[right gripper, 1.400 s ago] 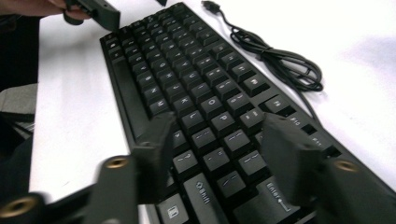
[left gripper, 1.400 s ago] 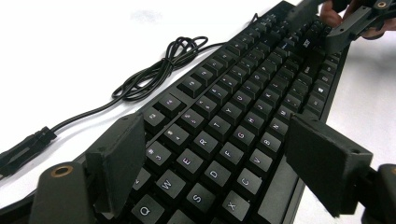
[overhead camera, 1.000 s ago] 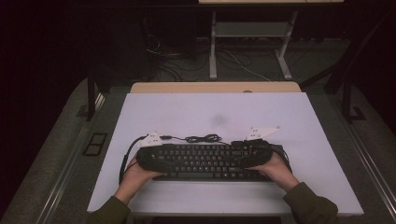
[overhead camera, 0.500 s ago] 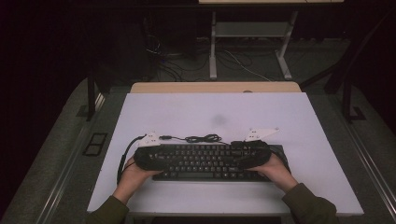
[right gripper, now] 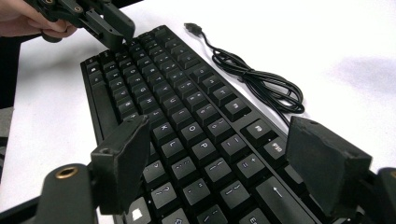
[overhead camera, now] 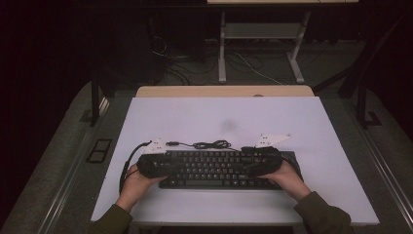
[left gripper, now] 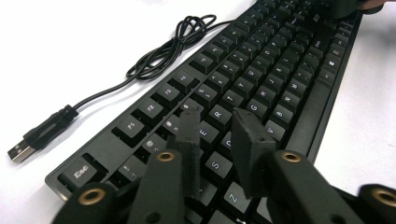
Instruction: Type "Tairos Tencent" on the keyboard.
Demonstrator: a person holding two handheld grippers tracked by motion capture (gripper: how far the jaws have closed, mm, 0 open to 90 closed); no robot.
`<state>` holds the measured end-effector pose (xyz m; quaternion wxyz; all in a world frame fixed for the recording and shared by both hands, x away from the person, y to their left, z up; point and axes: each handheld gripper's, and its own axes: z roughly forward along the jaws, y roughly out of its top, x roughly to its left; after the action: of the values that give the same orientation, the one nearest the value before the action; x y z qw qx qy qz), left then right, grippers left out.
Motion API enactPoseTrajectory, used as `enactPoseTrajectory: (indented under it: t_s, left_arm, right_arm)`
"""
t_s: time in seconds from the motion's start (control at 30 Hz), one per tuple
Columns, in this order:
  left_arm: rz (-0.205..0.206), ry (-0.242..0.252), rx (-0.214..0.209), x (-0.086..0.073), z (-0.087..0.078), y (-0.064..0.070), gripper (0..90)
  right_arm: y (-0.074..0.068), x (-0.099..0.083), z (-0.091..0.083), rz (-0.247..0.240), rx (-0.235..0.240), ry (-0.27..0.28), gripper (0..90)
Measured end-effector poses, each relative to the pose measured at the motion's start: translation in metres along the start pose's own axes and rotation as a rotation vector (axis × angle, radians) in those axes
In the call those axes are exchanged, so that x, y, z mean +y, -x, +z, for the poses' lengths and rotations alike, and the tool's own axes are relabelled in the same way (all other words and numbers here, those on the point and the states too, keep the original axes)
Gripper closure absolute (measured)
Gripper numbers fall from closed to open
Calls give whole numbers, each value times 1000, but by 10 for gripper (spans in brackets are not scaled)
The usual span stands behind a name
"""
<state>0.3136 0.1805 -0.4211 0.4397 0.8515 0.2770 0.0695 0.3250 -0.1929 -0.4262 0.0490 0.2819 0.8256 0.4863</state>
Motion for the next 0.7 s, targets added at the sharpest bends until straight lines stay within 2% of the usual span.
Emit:
enactPoseTrajectory:
  t_s: [0.27, 0.43, 0.5, 0.63, 0.7]
  left_arm:
    - [-11, -23, -9, -2, -3, -3, 892]
    - [-28, -41, -8, -5, -3, -6, 893]
    - [-15, -64, 0, -6, -3, -7, 893]
    - [-24, -73, -8, -7, -1, -7, 893]
    - [-16, -86, -10, -7, -1, -7, 893]
  right_arm:
    - [0, 0, 0, 3, -5, 2, 210]
    - [0, 0, 0, 1, -4, 4, 210]
    - [0, 0, 0, 0, -4, 4, 210]
    - [0, 0, 0, -2, -5, 4, 210]
    - [0, 0, 1, -3, -6, 4, 210]
